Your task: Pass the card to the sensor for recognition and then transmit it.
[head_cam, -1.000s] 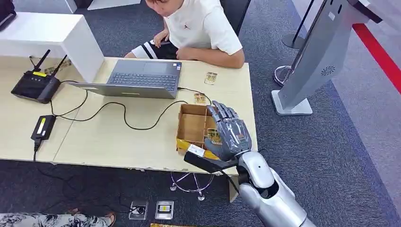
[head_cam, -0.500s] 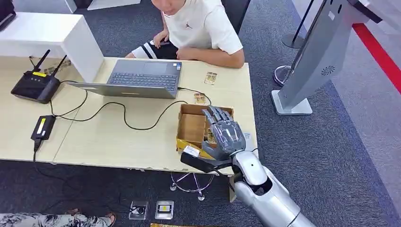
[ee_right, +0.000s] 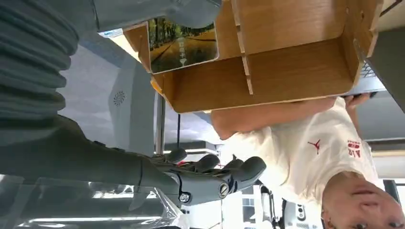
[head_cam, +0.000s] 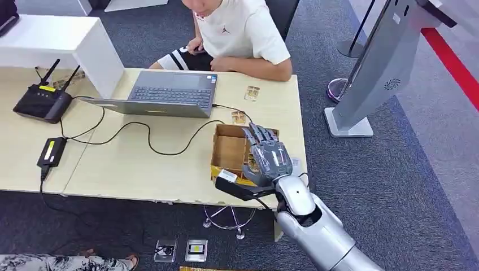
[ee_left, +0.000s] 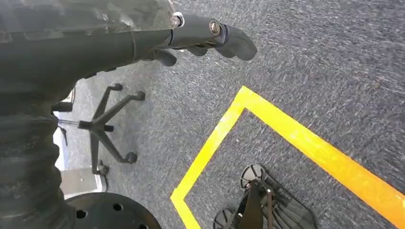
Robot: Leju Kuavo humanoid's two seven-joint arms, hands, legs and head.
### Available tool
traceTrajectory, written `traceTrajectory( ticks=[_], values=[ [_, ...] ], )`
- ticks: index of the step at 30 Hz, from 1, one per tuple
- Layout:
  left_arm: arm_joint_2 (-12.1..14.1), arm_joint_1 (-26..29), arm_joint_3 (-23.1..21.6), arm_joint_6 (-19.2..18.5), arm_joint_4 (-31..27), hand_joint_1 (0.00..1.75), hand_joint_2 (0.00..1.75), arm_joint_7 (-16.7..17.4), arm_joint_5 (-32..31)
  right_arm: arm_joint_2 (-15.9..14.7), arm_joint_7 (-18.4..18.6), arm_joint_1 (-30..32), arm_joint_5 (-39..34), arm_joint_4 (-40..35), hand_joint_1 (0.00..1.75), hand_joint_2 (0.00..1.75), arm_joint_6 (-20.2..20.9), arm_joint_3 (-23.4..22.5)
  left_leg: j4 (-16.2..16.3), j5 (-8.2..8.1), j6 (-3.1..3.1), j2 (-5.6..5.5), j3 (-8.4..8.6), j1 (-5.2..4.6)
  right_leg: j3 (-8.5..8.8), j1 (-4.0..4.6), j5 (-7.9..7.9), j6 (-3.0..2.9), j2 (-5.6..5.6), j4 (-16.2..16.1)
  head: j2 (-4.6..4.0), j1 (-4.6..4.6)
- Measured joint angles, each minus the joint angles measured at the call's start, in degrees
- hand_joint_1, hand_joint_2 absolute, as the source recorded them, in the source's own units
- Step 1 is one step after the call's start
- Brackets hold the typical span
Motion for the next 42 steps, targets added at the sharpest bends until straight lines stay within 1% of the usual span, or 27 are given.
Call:
traceTrajectory(
  ticks=[6, 11, 14, 17, 20, 23, 26, 28, 33, 39, 41, 42],
  values=[
    [-0.2, 0.0, -0.2, 0.3, 0.0, 0.00, 1.75, 0.3, 0.2, 0.6, 0.0, -0.6, 0.0, 1.6, 0.00, 1.75, 0.7, 0.6, 0.0, 0.00, 0.00, 0.00, 0.00, 0.00, 0.00, 0.00, 0.00, 0.00, -0.01, 0.0, -0.02, 0.00],
    [-0.3, 0.0, -0.7, 0.5, 0.0, 0.00, 1.75, 0.7, 0.1, 1.0, 0.2, -0.7, 0.0, 2.5, 0.05, 1.75, 1.3, 0.7, 0.0, 0.00, 0.00, 0.00, 0.00, 0.00, 0.00, 0.00, 0.00, 0.00, 0.01, 0.0, -0.02, -0.02],
    [-0.3, 0.0, -0.9, 0.5, 0.0, 0.00, 1.75, 1.0, 0.0, 1.2, 0.3, -1.1, 0.1, 3.1, 0.03, 1.75, 1.6, 1.0, 0.0, 0.00, 0.00, 0.00, 0.00, 0.00, -0.01, 0.00, 0.00, 0.00, 0.00, 0.0, -0.02, -0.02],
    [-0.3, 0.0, -1.0, 0.5, 0.0, 0.00, 1.75, 1.0, -0.3, 1.5, 0.6, -1.3, 0.1, 3.7, 0.05, 1.75, 1.8, 1.2, 0.0, 0.00, 0.00, 0.00, 0.01, 0.00, -0.01, 0.00, 0.00, 0.00, 0.01, 0.0, -0.02, -0.02],
    [-0.3, 0.0, -1.0, 0.5, 0.0, 0.00, 1.75, 1.2, -0.5, 1.5, 1.1, -1.3, 0.2, 4.1, 0.12, 1.75, 2.2, 1.3, 0.0, 0.00, 0.00, 0.00, 0.01, 0.00, -0.01, 0.00, 0.00, 0.00, 0.01, 0.0, 0.00, -0.02],
    [-0.3, -0.1, -1.0, 0.5, 0.0, 0.00, 1.75, 1.4, -0.8, 1.5, 1.5, -1.3, 0.2, 4.3, 0.12, 1.75, 2.7, 1.3, 0.0, 0.00, 0.00, 0.00, 0.00, 0.00, -0.01, 0.00, 0.00, 0.00, 0.01, 0.0, -0.02, 0.00],
    [-0.3, -0.1, -1.0, 0.6, 0.0, 0.00, 1.75, 1.4, -2.1, 1.6, 1.5, -1.3, 0.2, 4.3, 0.12, 1.75, 3.6, 1.4, 0.0, 0.00, 0.00, 0.00, 0.00, 0.00, -0.01, 0.00, 0.00, 0.00, 0.00, 0.0, -0.02, 0.00],
    [-0.3, -0.3, -1.0, 0.6, 0.2, 0.00, 1.75, 1.5, -3.4, 1.9, 1.5, -1.3, 0.2, 4.4, 0.09, 1.75, 4.1, 1.4, 0.0, 0.00, 0.00, 0.00, 0.00, 0.00, -0.01, 0.00, 0.00, 0.00, 0.01, 0.0, 0.00, -0.02],
    [-0.3, -1.0, -0.9, 0.7, 1.1, 0.00, 1.75, 1.6, -5.8, 2.8, 1.4, -1.6, 0.3, 5.2, 0.10, 1.75, 4.3, 1.4, 0.0, 0.00, 0.00, 0.00, 0.00, 0.00, -0.01, 0.01, 0.00, 0.00, 0.01, 0.0, -0.02, 0.00],
    [-0.3, -1.3, -0.4, 0.7, 1.9, 0.00, 1.75, 2.1, -8.5, 3.1, 1.6, -2.1, 0.2, 6.3, 0.10, 1.75, 4.1, 1.4, 0.0, 0.00, 0.00, 0.00, -0.01, 0.00, -0.01, 0.00, 0.00, 0.00, 0.01, 0.0, -0.02, 0.00],
    [-0.3, -1.3, -0.3, 0.7, 2.1, 0.00, 1.75, 2.1, -8.9, 3.3, 1.6, -2.3, 0.3, 6.6, 0.16, 1.75, 4.1, 1.4, 0.0, 0.00, 0.00, 0.00, -0.01, 0.00, -0.02, 0.00, 0.00, 0.00, 0.01, 0.0, -0.02, -0.02],
    [-0.3, -1.3, -0.1, 0.7, 2.1, 0.00, 1.75, 2.2, -8.9, 3.3, 1.6, -2.3, 0.3, 6.8, 0.26, 1.75, 4.1, 1.4, 0.0, 0.00, 0.00, 0.00, -0.01, 0.00, -0.02, 0.00, 0.00, 0.00, 0.00, 0.0, -0.02, 0.00]
  ],
)
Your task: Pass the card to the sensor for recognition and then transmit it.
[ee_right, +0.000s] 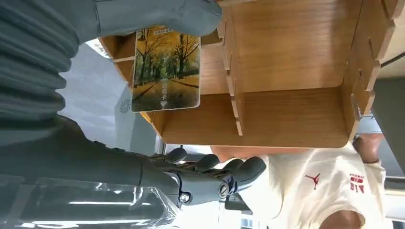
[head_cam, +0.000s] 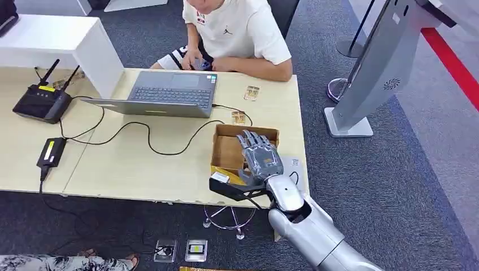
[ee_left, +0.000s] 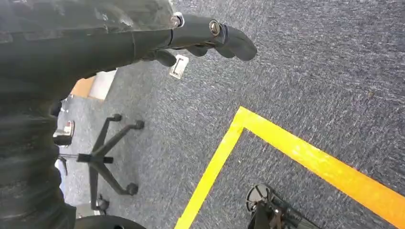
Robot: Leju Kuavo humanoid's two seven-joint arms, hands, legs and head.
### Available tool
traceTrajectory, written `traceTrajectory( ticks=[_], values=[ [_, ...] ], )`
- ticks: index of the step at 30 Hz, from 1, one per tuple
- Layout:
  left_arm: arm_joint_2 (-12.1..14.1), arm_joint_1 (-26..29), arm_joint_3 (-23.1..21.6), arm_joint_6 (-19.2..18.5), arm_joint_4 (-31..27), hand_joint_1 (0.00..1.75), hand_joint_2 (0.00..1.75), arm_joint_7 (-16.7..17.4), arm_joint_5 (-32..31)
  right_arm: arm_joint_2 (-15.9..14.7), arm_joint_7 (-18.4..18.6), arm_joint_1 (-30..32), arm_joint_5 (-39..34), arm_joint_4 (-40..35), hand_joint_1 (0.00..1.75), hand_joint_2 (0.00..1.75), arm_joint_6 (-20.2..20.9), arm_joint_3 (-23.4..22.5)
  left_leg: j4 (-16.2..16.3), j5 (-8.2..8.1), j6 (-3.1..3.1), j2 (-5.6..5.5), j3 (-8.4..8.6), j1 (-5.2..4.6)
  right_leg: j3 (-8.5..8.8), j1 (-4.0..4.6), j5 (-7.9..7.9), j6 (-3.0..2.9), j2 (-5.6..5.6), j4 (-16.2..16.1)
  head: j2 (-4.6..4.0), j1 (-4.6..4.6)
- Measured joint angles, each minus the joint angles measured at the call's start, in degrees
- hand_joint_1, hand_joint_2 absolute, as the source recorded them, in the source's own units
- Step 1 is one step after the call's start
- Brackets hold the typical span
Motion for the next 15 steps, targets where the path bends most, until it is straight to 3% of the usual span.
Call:
traceTrajectory(
  ticks=[7, 15],
  values=[
    [0.0, 0.0, 2.3, 0.0, 0.2, 0.00, 1.75, 0.7, -5.3, 0.1, 0.2, -0.3, -0.1, 1.2, 0.24, 1.75, -0.1, 0.0, 0.0, 0.00, 0.00, 0.00, 0.00, 0.00, 0.00, 0.00, 0.00, 0.00, 0.00, 0.0, 0.02, 0.00],
    [-0.3, 0.4, 6.7, 0.0, 0.2, 0.00, 1.75, 1.7, -11.9, -0.1, 3.4, -0.6, 1.6, 1.8, 0.23, 1.75, -1.5, -0.2, 0.0, 0.00, 0.00, 0.00, 0.01, 0.00, 0.00, 0.00, 0.00, 0.00, 0.01, 0.0, 0.00, 0.00]
  ],
)
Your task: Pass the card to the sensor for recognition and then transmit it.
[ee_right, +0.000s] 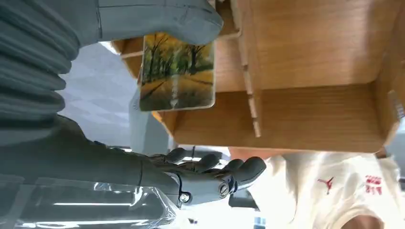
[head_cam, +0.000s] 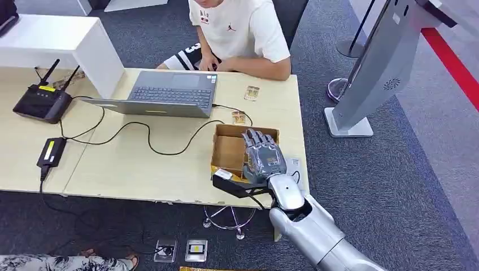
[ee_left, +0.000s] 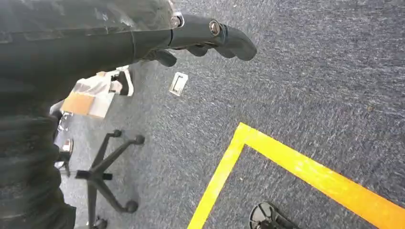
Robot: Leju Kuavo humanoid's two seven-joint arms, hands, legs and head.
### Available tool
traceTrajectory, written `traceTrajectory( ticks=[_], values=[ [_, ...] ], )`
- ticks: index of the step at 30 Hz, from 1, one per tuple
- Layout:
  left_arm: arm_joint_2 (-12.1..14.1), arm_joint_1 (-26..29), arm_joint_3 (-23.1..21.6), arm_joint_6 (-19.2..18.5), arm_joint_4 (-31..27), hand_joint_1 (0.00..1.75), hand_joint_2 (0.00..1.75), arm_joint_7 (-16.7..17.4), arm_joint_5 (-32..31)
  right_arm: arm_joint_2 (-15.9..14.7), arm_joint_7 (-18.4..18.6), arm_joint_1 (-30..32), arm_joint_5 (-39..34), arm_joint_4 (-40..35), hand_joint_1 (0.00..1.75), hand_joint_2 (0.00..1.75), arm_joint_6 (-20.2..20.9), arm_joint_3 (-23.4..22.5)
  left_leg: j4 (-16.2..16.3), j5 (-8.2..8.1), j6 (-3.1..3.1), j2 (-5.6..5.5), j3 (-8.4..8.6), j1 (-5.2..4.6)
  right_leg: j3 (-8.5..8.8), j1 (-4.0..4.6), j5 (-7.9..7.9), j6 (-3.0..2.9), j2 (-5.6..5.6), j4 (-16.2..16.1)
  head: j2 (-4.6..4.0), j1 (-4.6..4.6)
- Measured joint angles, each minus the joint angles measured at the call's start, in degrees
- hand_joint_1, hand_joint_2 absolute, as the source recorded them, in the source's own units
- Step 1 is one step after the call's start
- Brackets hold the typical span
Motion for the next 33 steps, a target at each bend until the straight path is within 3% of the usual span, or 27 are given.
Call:
traceTrajectory(
  ticks=[4, 13, 19, 24, 32, 33],
  values=[
    [-0.3, 0.3, 2.7, 0.0, -0.4, 0.00, 1.75, 1.1, -4.3, -0.1, 2.0, 0.0, 0.9, 0.4, 0.21, 1.75, -0.3, 0.0, 0.0, 0.00, 0.00, 0.00, 0.00, 0.00, -0.01, 0.00, 0.00, 0.00, 0.00, 0.0, 0.02, 0.00],
    [-2.0, 0.6, 10.7, 0.0, -1.4, 0.00, 1.75, 1.8, -12.9, -0.4, 3.5, 0.0, 1.4, 0.5, 0.37, 1.75, -0.2, -0.1, 0.0, 0.00, 0.00, 0.01, 0.01, 0.00, -0.01, 0.00, 0.00, 0.00, 0.01, 0.0, 0.00, 0.00],
    [-2.5, 0.6, 14.3, 0.0, -1.7, 0.00, 1.75, 1.9, -14.3, -0.5, 3.8, 0.0, 1.4, 0.5, 0.49, 1.75, 0.1, -0.2, 0.0, 0.00, 0.00, 0.01, 0.01, 0.00, -0.01, 0.00, 0.00, 0.00, 0.01, 0.0, 0.00, 0.00],
    [-2.8, 0.6, 16.4, 0.0, -1.9, 0.00, 1.75, 1.9, -15.1, -0.9, 3.9, 0.0, 1.4, 0.5, 0.70, 1.75, 0.2, -0.2, 0.0, 0.00, 0.00, 0.01, 0.01, 0.00, -0.01, 0.00, 0.00, 0.00, 0.01, 0.0, 0.02, -0.02],
    [-3.1, 0.5, 18.8, 0.0, -1.9, 0.00, 1.75, 0.5, -15.1, -1.4, 4.3, 0.3, 1.2, 0.4, 0.77, 1.75, 0.8, -1.0, 0.0, 0.00, 0.00, 0.01, 0.02, 0.00, -0.01, 0.00, 0.00, 0.00, 0.02, 0.0, 0.00, 0.00],
    [-3.1, 0.5, 19.1, 0.0, -1.9, 0.00, 1.75, 0.5, -15.1, -1.4, 4.3, 0.3, 1.2, 0.4, 0.72, 1.75, 0.9, -1.0, 0.0, 0.00, 0.00, 0.01, 0.02, 0.00, -0.01, 0.00, 0.00, 0.00, 0.02, 0.0, 0.02, -0.02]
  ],
)
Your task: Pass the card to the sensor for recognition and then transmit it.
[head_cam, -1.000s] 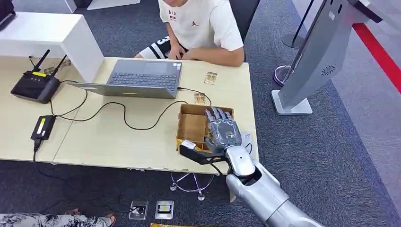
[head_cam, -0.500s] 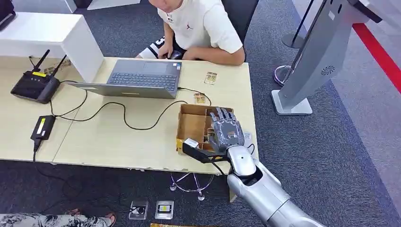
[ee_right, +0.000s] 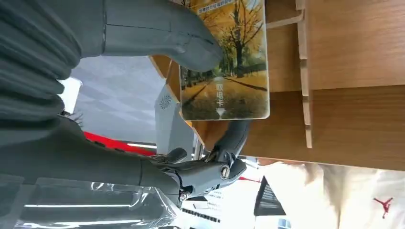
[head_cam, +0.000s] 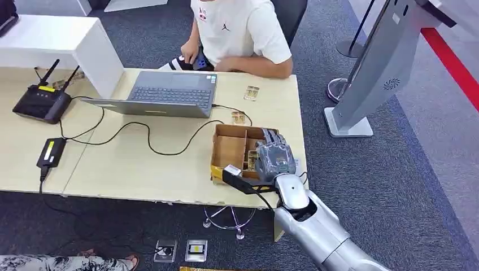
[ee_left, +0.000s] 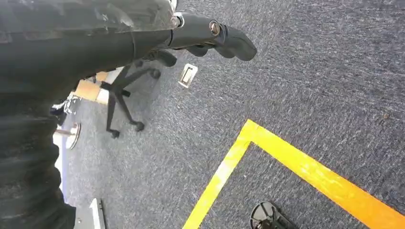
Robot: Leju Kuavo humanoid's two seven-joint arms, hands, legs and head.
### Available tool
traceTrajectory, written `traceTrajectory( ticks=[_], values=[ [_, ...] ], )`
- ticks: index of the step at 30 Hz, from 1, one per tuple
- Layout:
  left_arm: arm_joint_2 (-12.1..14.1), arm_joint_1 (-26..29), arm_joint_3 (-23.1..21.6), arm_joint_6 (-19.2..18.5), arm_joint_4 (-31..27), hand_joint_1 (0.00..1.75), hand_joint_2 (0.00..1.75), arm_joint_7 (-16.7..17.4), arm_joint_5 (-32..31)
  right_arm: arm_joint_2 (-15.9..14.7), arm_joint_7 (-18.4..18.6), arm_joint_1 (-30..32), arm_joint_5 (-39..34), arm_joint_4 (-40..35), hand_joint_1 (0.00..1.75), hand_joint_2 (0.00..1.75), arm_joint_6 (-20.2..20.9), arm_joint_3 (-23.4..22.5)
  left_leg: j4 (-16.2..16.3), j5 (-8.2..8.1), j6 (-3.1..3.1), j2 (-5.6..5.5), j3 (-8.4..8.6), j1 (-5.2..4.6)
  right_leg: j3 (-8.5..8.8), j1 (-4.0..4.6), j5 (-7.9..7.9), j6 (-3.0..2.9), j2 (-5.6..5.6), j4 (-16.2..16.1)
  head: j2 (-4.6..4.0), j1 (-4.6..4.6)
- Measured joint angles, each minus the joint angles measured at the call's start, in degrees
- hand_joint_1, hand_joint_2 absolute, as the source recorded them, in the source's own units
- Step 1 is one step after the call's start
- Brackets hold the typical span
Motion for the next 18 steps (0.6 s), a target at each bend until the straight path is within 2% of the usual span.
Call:
traceTrajectory(
  ticks=[2, 5, 7, 11, 13, 18],
  values=[
    [0.0, 0.0, 0.5, 0.0, 0.0, 0.00, 1.75, -0.1, 0.0, -0.1, 0.0, 0.0, 0.0, 0.0, 0.77, 1.75, 0.0, -0.1, 0.0, 0.00, 0.00, 0.00, 0.00, 0.00, 0.00, 0.00, 0.00, 0.00, 0.00, 0.0, -0.02, 0.00],
    [-0.1, 0.0, 0.9, 0.0, 0.0, 0.00, 1.75, -0.3, 0.0, -0.3, 0.0, 0.0, 0.0, 0.0, 1.08, 1.75, 0.1, -0.1, 0.0, 0.00, 0.00, 0.00, 0.00, 0.00, 0.00, 0.00, 0.00, 0.00, 0.00, 0.0, -0.02, 0.02],
    [-0.1, 0.0, 1.0, 0.0, 0.0, 0.00, 1.75, -0.4, 0.0, -0.4, 0.1, 0.1, 0.0, 0.0, 1.10, 1.75, 0.3, -0.1, 0.0, 0.00, 0.00, 0.00, 0.00, 0.00, 0.01, 0.00, 0.00, 0.00, 0.00, 0.0, -0.02, 0.02],
    [-0.1, 0.0, 1.8, 0.0, 0.0, 0.00, 1.75, -0.2, -1.0, -0.5, 0.1, 0.4, -0.5, 0.0, 1.33, 1.75, 0.3, -0.4, 0.0, 0.00, 0.00, 0.00, 0.01, 0.00, 0.01, 0.00, 0.00, 0.00, 0.00, 0.0, 0.00, 0.02],
    [-0.1, 0.0, 1.9, 0.0, 0.0, 0.00, 1.75, 0.2, -1.8, -0.5, 0.1, 0.4, -0.7, -0.1, 1.40, 1.75, 0.1, -0.6, 0.0, 0.00, 0.00, 0.00, 0.01, 0.00, 0.01, 0.00, 0.00, 0.00, 0.00, 0.0, -0.02, 0.00],
    [-0.3, 0.0, 2.7, -0.1, 0.0, 0.00, 1.75, 0.0, -2.5, -0.8, 0.2, 0.5, -0.7, -0.2, 1.36, 1.75, -0.2, -0.9, 0.0, 0.00, 0.00, 0.00, 0.01, 0.00, 0.01, 0.00, 0.00, 0.00, 0.00, 0.0, -0.02, 0.00]
  ],
)
